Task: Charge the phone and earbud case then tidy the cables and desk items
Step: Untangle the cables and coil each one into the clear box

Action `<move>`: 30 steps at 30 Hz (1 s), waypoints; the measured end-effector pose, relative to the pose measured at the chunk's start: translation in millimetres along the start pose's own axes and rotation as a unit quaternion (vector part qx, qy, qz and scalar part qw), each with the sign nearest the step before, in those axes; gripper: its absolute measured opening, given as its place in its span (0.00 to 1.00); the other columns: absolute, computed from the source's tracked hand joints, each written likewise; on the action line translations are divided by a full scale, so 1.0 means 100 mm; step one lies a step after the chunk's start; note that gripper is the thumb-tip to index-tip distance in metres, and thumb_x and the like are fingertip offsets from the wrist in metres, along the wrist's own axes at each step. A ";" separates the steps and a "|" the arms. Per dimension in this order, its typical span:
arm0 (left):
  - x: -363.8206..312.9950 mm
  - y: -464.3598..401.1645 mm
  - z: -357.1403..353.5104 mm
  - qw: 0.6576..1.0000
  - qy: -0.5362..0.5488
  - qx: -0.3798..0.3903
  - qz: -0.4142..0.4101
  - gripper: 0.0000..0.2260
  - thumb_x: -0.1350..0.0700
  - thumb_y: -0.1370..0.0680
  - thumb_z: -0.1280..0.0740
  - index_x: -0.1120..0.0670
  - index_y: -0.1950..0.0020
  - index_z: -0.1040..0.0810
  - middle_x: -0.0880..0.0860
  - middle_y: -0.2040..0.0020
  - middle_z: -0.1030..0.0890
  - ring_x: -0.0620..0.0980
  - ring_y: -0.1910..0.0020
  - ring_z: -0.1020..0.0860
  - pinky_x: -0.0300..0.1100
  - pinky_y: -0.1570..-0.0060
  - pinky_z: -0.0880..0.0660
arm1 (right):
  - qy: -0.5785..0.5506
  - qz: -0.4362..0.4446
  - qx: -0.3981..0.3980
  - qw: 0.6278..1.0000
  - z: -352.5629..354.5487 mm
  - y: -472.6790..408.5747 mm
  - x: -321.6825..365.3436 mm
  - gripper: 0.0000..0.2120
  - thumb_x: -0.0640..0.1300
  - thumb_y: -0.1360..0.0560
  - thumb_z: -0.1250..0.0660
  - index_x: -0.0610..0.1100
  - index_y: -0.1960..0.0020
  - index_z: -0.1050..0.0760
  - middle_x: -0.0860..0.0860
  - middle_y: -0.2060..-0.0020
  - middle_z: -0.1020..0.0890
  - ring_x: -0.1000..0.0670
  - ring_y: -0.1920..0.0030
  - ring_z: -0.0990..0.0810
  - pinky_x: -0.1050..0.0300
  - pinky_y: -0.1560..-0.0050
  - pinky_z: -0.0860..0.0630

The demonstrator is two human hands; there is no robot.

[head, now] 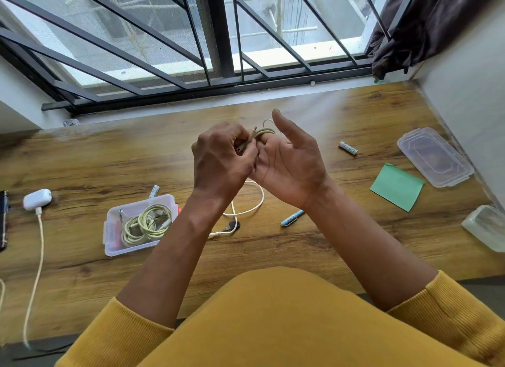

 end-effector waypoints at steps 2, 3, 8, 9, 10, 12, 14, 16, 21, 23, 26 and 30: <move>0.04 0.00 -0.02 0.999 0.022 0.022 0.008 0.04 0.54 0.21 0.25 0.53 0.53 0.12 0.47 0.59 0.14 0.47 0.60 0.17 0.47 0.57 0.20 | 0.027 -0.004 -0.028 0.999 0.03 0.00 0.02 0.33 0.59 0.14 0.47 0.31 0.24 0.34 0.37 0.37 0.24 0.43 0.33 0.25 0.44 0.24 0.34; 0.06 0.00 -0.03 0.999 0.034 0.033 0.011 0.05 0.54 0.21 0.25 0.53 0.50 0.11 0.48 0.57 0.13 0.48 0.59 0.16 0.50 0.55 0.19 | 0.040 -0.004 -0.047 0.998 0.05 0.00 0.04 0.31 0.57 0.13 0.48 0.32 0.25 0.33 0.38 0.38 0.24 0.44 0.33 0.25 0.43 0.25 0.32; 0.04 0.01 -0.07 0.998 0.029 0.047 -0.015 0.08 0.54 0.16 0.30 0.55 0.44 0.12 0.49 0.55 0.16 0.49 0.57 0.20 0.49 0.56 0.22 | 0.041 0.012 -0.123 0.991 0.15 -0.02 0.06 0.16 0.44 0.12 0.50 0.39 0.41 0.25 0.48 0.58 0.16 0.54 0.56 0.15 0.55 0.49 0.18; 0.03 0.02 -0.07 0.998 0.025 0.046 -0.018 0.08 0.55 0.16 0.31 0.55 0.43 0.12 0.48 0.55 0.18 0.47 0.57 0.22 0.45 0.57 0.24 | 0.033 0.018 -0.127 0.991 0.16 -0.03 0.07 0.16 0.43 0.12 0.50 0.39 0.41 0.25 0.48 0.59 0.16 0.55 0.58 0.15 0.56 0.51 0.18; 0.01 0.02 -0.08 0.999 0.022 0.046 -0.019 0.08 0.55 0.16 0.31 0.55 0.42 0.13 0.47 0.55 0.19 0.46 0.57 0.23 0.43 0.57 0.27 | 0.030 0.024 -0.127 0.991 0.16 -0.04 0.07 0.15 0.42 0.12 0.50 0.39 0.41 0.26 0.48 0.59 0.16 0.55 0.59 0.16 0.56 0.51 0.17; 0.01 0.02 -0.08 0.998 0.023 0.051 -0.010 0.08 0.54 0.16 0.31 0.55 0.43 0.13 0.48 0.55 0.18 0.47 0.57 0.22 0.43 0.57 0.26 | 0.026 0.037 -0.126 0.991 0.14 -0.06 0.08 0.14 0.41 0.12 0.50 0.38 0.35 0.28 0.47 0.54 0.18 0.53 0.56 0.16 0.55 0.48 0.17; 0.05 -0.01 -0.07 0.998 0.037 0.057 0.017 0.07 0.53 0.18 0.28 0.53 0.47 0.12 0.49 0.55 0.14 0.49 0.56 0.18 0.49 0.54 0.21 | 0.024 0.043 -0.129 0.990 0.12 -0.08 0.07 0.15 0.40 0.12 0.50 0.39 0.29 0.32 0.44 0.48 0.19 0.48 0.48 0.17 0.51 0.42 0.19; 0.09 -0.04 -0.04 0.994 0.060 0.073 0.047 0.05 0.51 0.20 0.25 0.49 0.48 0.10 0.46 0.56 0.12 0.45 0.57 0.14 0.50 0.51 0.18 | 0.034 0.043 -0.132 0.990 0.14 -0.08 0.05 0.16 0.40 0.11 0.50 0.39 0.27 0.31 0.42 0.44 0.20 0.45 0.43 0.20 0.46 0.36 0.23; 0.10 -0.03 0.00 0.990 0.078 0.098 0.070 0.05 0.50 0.22 0.23 0.47 0.48 0.09 0.45 0.56 0.11 0.40 0.56 0.14 0.48 0.50 0.16 | 0.069 0.031 -0.144 0.987 0.19 -0.07 0.00 0.18 0.38 0.11 0.50 0.34 0.24 0.33 0.37 0.38 0.22 0.40 0.34 0.24 0.42 0.33 0.23; 0.09 -0.02 -0.01 0.990 0.072 0.096 0.069 0.05 0.51 0.22 0.23 0.48 0.48 0.09 0.46 0.55 0.11 0.40 0.55 0.14 0.47 0.50 0.16 | 0.071 0.032 -0.154 0.985 0.20 -0.06 -0.02 0.19 0.37 0.11 0.49 0.32 0.24 0.33 0.37 0.40 0.20 0.42 0.38 0.20 0.43 0.34 0.22; 0.08 0.00 -0.02 0.992 0.065 0.092 0.062 0.05 0.52 0.22 0.23 0.48 0.47 0.09 0.47 0.54 0.11 0.40 0.55 0.13 0.46 0.50 0.15 | 0.067 0.040 -0.164 0.983 0.21 -0.04 -0.03 0.17 0.37 0.11 0.48 0.33 0.28 0.29 0.39 0.44 0.18 0.44 0.43 0.16 0.44 0.35 0.20; 0.07 0.03 -0.06 0.994 0.054 0.077 0.053 0.05 0.51 0.22 0.24 0.49 0.49 0.09 0.47 0.55 0.11 0.41 0.55 0.13 0.45 0.52 0.15 | 0.084 0.047 -0.190 0.977 0.25 -0.02 -0.02 0.15 0.36 0.12 0.44 0.33 0.32 0.24 0.39 0.46 0.16 0.44 0.44 0.15 0.45 0.40 0.17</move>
Point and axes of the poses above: each hand's wrist, its own y-axis away from the middle knuckle, its own z-axis out of the back of the hand, x = y × z, the point moved 5 cm from there along -y, towards the middle knuckle
